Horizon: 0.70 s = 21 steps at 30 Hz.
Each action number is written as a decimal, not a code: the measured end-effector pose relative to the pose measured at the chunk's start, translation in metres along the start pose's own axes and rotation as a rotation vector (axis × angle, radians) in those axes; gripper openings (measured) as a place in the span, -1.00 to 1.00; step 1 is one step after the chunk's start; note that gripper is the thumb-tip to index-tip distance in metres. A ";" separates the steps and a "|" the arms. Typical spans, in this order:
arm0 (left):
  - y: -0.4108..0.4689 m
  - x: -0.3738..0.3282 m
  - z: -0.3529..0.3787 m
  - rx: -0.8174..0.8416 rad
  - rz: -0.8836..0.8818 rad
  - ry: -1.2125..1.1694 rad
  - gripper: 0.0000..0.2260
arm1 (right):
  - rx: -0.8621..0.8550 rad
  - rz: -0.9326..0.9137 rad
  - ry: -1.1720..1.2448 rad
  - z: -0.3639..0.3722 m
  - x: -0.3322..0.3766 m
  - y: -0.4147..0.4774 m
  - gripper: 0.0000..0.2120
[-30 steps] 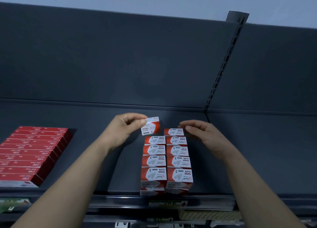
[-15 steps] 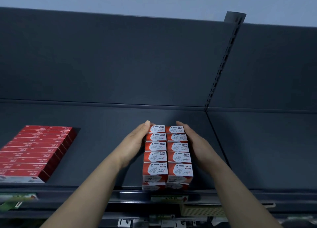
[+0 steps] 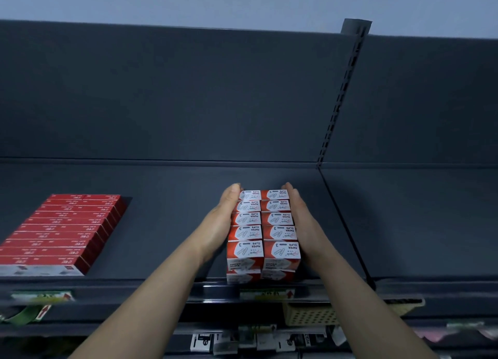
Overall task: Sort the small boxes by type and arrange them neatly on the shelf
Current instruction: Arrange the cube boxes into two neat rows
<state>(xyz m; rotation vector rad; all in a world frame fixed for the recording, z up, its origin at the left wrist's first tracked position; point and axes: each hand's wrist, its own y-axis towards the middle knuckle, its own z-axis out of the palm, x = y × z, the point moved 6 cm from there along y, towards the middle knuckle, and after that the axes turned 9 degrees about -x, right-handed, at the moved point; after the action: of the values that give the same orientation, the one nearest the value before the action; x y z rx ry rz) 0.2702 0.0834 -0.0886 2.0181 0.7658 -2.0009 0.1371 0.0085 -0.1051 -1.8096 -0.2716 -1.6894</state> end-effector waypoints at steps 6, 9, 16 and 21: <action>-0.006 0.002 -0.001 -0.011 -0.062 -0.075 -0.53 | 0.001 -0.002 0.075 0.004 0.001 -0.003 -0.36; -0.011 0.013 0.000 0.027 -0.102 -0.134 -0.48 | 0.010 -0.034 0.130 0.004 -0.003 -0.009 -0.41; -0.025 0.016 0.009 0.021 -0.066 -0.255 -0.58 | 0.002 -0.091 0.172 0.009 -0.007 -0.017 -0.43; -0.031 0.025 0.009 0.020 -0.062 -0.334 -0.60 | -0.008 -0.073 0.217 0.008 -0.017 -0.019 -0.43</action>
<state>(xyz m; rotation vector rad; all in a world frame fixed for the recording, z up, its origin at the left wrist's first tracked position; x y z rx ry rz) 0.2461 0.1110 -0.1071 1.6230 0.7427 -2.3054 0.1303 0.0327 -0.1150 -1.6220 -0.2400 -1.9228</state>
